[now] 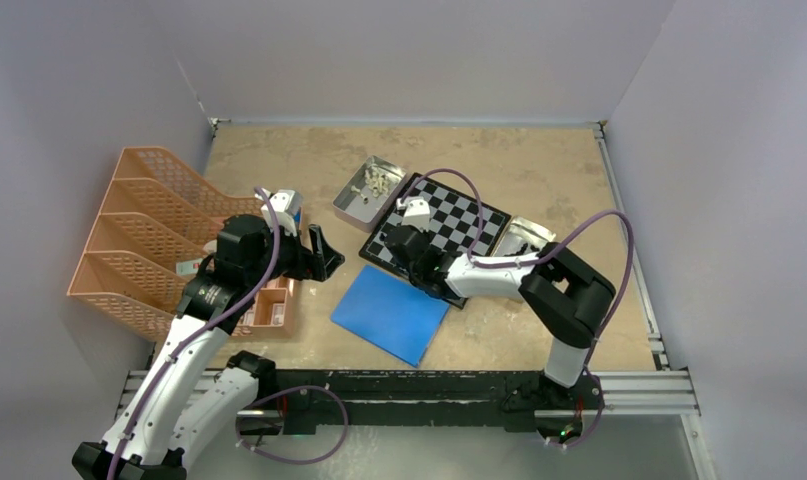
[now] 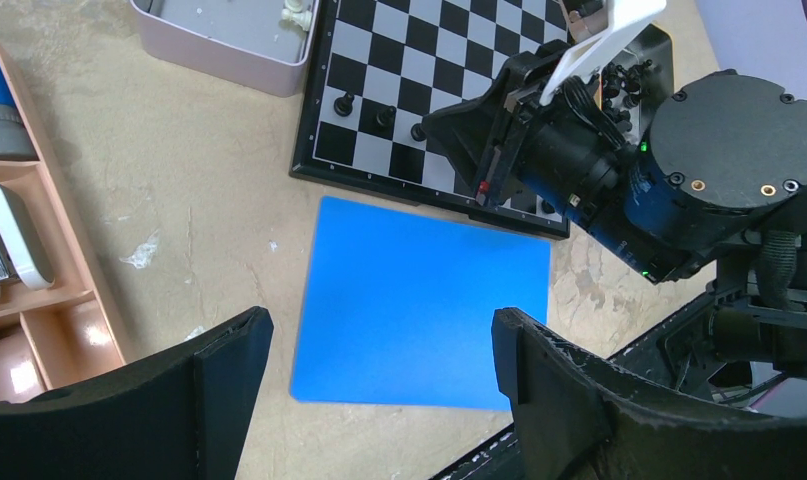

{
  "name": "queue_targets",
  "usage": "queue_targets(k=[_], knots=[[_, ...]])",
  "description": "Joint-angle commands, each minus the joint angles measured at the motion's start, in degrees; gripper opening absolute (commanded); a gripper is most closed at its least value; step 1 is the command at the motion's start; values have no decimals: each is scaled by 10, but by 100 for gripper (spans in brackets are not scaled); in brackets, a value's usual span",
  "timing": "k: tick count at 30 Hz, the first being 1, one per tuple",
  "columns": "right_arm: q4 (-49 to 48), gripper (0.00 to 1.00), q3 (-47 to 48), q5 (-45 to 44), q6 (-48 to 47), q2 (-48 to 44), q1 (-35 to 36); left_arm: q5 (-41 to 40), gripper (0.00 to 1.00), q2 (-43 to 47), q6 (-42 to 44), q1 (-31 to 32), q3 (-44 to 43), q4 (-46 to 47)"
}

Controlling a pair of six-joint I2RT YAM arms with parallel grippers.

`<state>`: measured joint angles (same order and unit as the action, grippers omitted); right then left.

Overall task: Set up the chess pieces on the board
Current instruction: Place the chess piece on the chessboard.

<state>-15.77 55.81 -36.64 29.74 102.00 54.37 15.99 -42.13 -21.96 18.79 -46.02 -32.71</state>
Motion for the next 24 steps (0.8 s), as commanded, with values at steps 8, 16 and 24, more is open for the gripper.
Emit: queue_targets(k=[8,16,24], knots=[[-15,11,31,-36,-15,16,1,-5,81,6,-5,2,-5,12],[-10,11,35,-39,-12,24,1,-5,81,7,-5,2,-5,12],[-6,12,42,-38,-10,36,1,-6,81,10,-6,2,-5,12]])
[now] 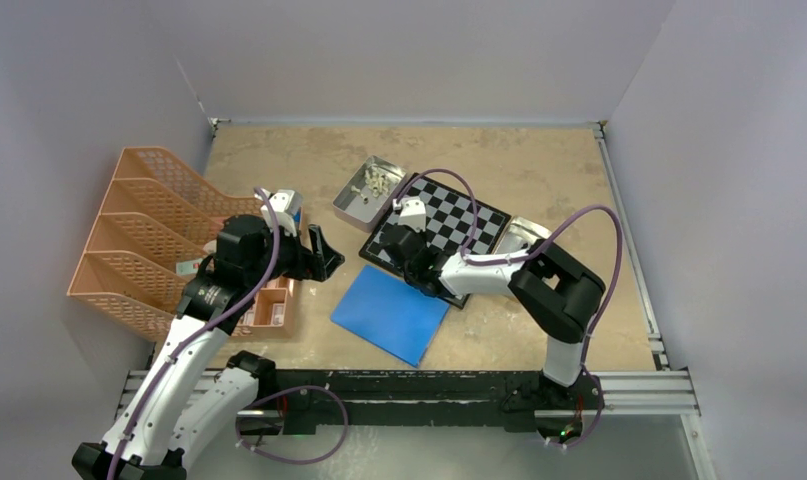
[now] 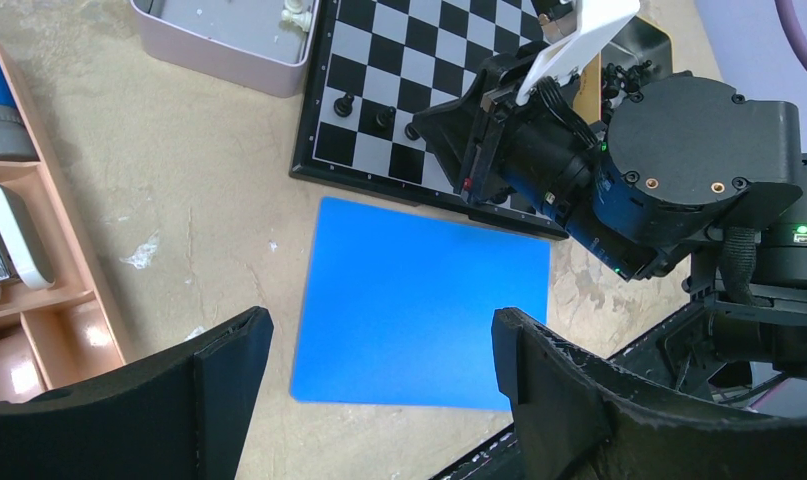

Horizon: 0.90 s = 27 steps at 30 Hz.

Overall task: Set up the chess pieces on the board
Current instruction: Place the chess piece on the chessboard.

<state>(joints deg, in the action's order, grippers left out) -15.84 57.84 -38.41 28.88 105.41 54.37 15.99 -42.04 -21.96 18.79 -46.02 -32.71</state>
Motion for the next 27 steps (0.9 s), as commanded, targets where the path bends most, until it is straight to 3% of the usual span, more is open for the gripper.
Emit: queue_targets(k=[1,14,27], knots=[[-5,13,21,-20,0,0,1,-6,81,8,-5,2,-5,12],[24,31,27,-14,20,-38,1,-8,81,7,-5,2,-5,12],[117,34,11,-19,60,-174,-27,7,81,-3,-4,2,-4,15]])
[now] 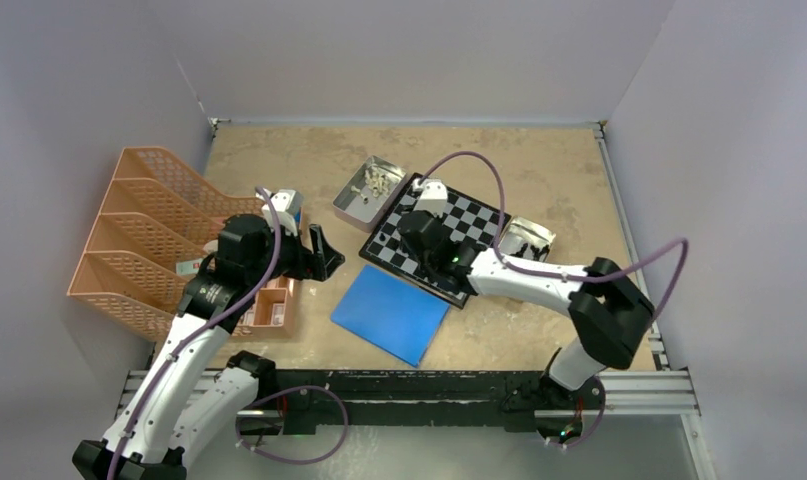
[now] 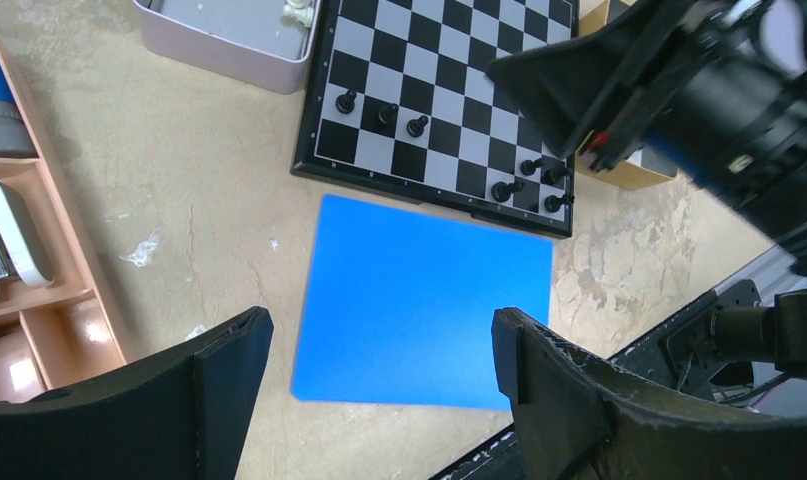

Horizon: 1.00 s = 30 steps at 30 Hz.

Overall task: Set up the chess pieces on the board
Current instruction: Place the chess piece on the chessboard, then pick up the chess piece from the storage box.

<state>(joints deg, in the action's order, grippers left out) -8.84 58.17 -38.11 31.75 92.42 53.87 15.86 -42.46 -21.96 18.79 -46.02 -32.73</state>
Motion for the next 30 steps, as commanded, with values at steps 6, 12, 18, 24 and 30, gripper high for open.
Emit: queue_targets(k=[6,12,18,24,30], knots=[[135,31,10,-6,106,-98,-101,13,81,-2,-3,2,-4,16],[192,29,-17,5,157,-127,-202,11,81,4,-3,3,-3,16],[179,29,-77,6,180,-141,-293,11,81,5,-3,3,-4,16],[126,30,-122,15,163,-114,-371,14,81,2,-4,4,-3,16],[101,31,-130,54,174,-61,-397,5,81,12,-5,5,-1,16]])
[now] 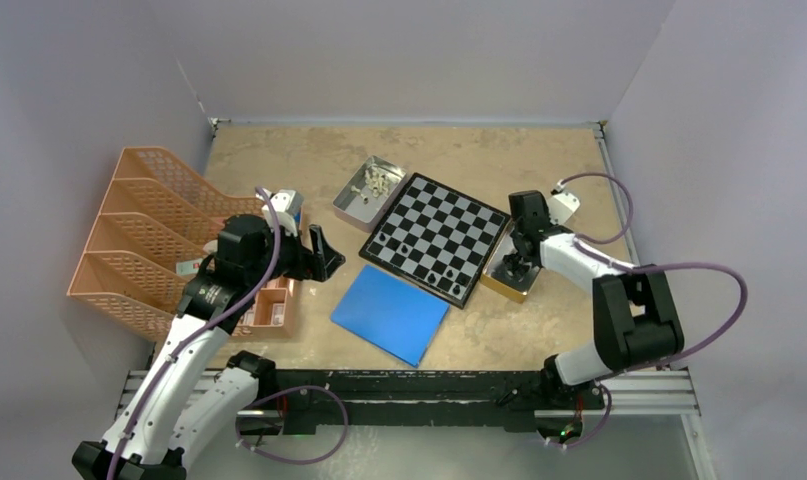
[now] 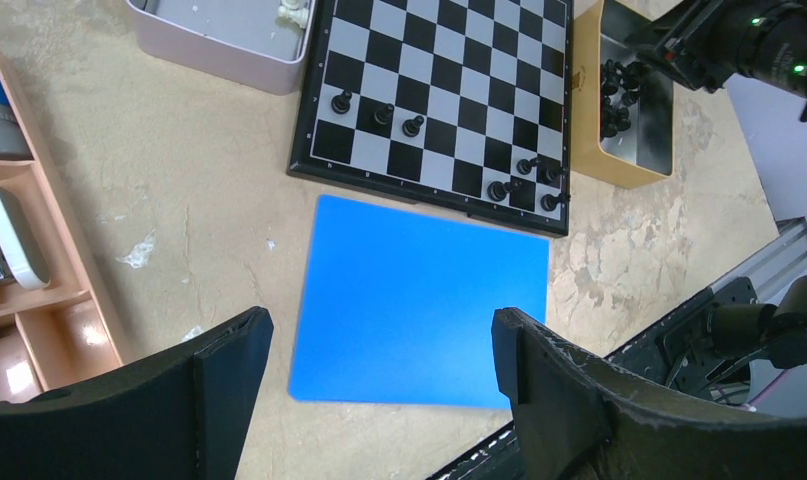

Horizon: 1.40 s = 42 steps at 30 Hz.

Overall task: Set up the chess pieces on the board
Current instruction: Pick up the chess piece from the storage box.

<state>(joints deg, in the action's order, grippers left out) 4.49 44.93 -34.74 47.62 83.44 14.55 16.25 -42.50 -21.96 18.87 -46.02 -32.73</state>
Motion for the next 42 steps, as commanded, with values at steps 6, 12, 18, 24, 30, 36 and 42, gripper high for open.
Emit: queue_targets(k=[6,12,18,24,30,36,42], knots=[[-25,31,16,29,34,68,-14,3,81,4,-3,6,-3,14],[-17,31,16,55,47,82,-25,3,81,5,-3,6,-3,15],[4,32,22,56,40,76,-25,3,81,2,-3,6,-3,15],[33,34,27,57,19,53,-25,5,81,1,-1,6,-3,16],[30,32,20,89,2,64,-26,2,81,3,-3,6,-3,14],[20,30,11,78,-11,65,-25,0,81,6,-3,7,-4,14],[13,21,14,78,-25,60,-26,0,81,7,-3,7,-1,14]])
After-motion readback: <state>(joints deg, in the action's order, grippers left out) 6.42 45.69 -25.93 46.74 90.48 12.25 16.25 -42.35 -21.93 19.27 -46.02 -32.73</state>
